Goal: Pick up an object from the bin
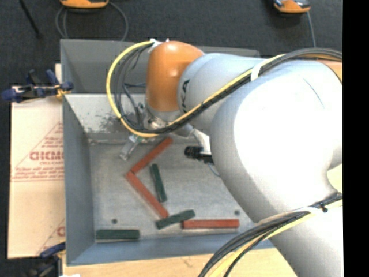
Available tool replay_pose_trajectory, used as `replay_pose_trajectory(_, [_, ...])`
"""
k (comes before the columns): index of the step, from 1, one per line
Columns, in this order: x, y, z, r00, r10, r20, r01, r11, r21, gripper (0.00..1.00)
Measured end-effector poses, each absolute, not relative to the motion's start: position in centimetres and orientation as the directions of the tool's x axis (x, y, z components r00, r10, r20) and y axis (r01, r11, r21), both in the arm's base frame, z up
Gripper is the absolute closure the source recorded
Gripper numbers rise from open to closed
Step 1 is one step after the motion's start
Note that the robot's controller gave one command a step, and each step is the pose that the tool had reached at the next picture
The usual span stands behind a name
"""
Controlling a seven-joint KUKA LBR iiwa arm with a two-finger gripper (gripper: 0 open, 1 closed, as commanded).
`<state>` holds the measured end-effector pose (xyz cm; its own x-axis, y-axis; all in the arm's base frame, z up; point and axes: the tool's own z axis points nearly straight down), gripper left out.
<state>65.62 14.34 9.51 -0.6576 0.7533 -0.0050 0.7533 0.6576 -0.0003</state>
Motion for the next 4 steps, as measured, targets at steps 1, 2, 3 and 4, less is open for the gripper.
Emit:
replay_pose_trajectory(1, [64.1,17.1,7.0,-0.807,0.591,-0.002,0.591,0.807,-0.001,0.00])
replay_pose_trajectory(2, [64.5,13.1,7.1,-0.981,0.196,-0.002,0.196,0.981,-0.001,0.00])
replay_pose_trajectory(3, [61.4,8.8,7.1,-1.000,0.016,-0.002,0.016,1.000,-0.001,0.00])
replay_pose_trajectory(4, [64.2,3.7,7.1,-0.905,-0.426,-0.006,-0.426,0.905,-0.005,0.00])
